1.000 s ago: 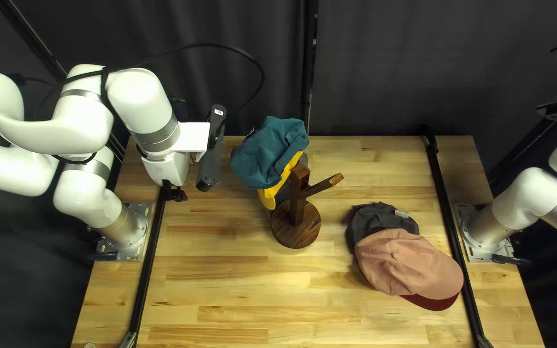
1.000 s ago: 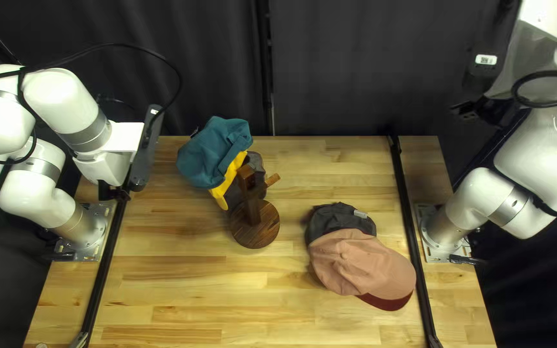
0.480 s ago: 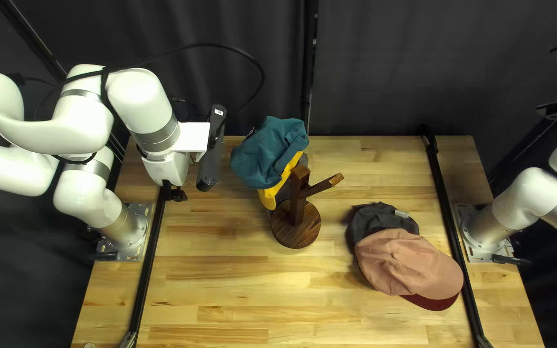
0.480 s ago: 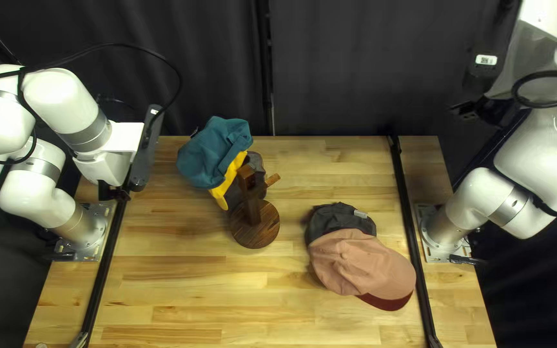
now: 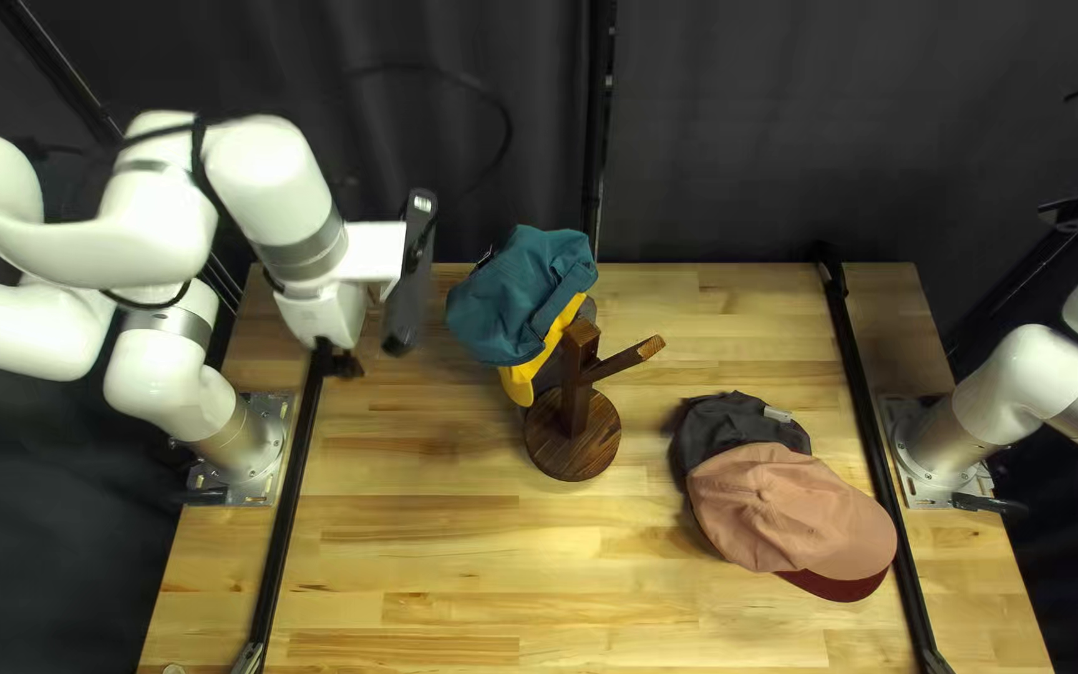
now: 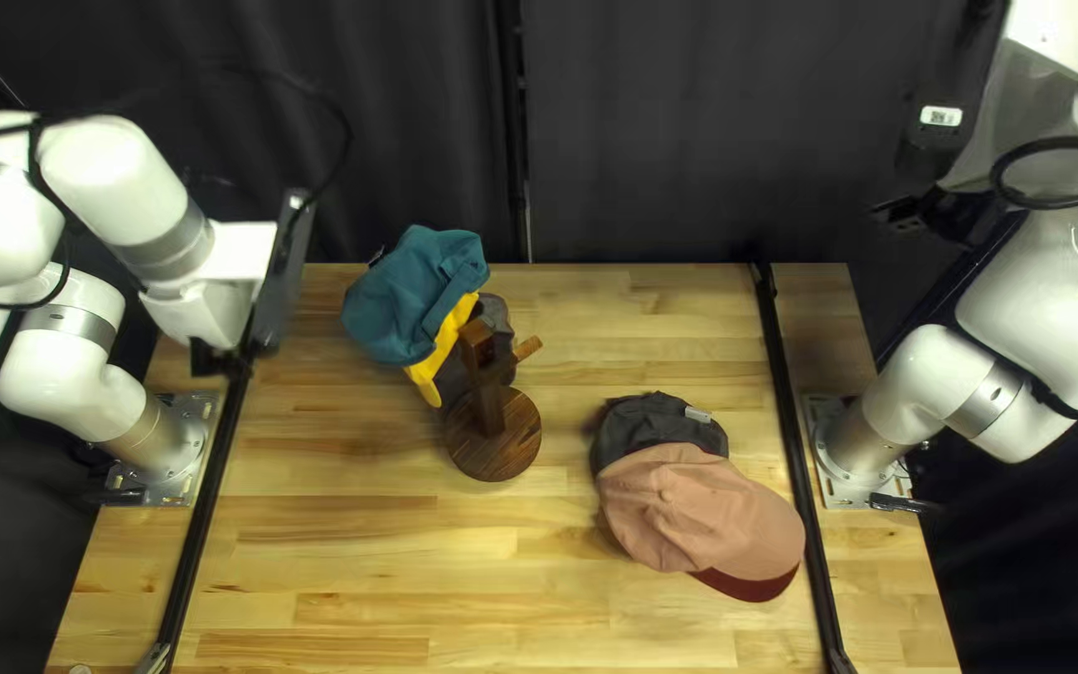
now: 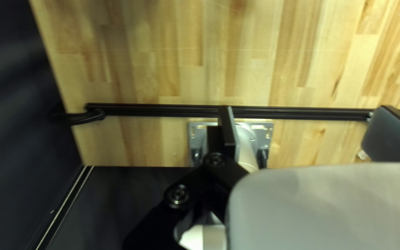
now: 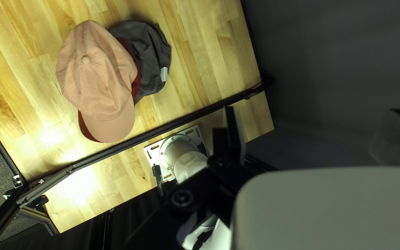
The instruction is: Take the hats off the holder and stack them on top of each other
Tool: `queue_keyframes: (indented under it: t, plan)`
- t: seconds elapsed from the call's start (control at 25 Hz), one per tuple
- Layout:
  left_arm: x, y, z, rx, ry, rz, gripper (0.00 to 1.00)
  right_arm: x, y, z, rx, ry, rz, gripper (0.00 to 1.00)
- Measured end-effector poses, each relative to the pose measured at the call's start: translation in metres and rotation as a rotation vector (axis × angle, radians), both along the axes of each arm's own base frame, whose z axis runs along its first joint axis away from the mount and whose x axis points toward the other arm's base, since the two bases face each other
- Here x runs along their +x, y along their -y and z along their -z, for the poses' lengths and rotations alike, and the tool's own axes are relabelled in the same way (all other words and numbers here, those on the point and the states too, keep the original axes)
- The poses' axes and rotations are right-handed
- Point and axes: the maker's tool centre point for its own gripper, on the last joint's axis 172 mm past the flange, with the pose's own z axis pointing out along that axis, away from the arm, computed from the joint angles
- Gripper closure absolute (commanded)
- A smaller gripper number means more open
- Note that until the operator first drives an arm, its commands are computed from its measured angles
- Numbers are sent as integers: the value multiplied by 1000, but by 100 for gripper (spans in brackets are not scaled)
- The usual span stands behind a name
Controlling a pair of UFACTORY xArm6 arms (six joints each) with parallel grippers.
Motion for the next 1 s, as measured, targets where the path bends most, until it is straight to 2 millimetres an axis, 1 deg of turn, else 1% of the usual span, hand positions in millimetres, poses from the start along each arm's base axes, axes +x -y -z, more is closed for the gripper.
queue_keyframes:
  t: [0.2,0.32,0.44,0.56,0.8,1.0]
  plan:
    - [21,-29,-24,88,41,-107,0,0,0,0,0,0,0,0]
    - [34,-40,-31,108,98,-133,0,0,0,0,0,0,0,0]
    - [46,-45,-33,106,153,-132,0,0,0,0,0,0,0,0]
    - [58,-42,-28,72,177,-108,0,0,0,0,0,0,0,0]
    - [84,-31,-12,-18,190,-57,0,0,0,0,0,0,0,0]
    - [100,-18,-11,-69,221,-25,0,0,0,0,0,0,0,0]
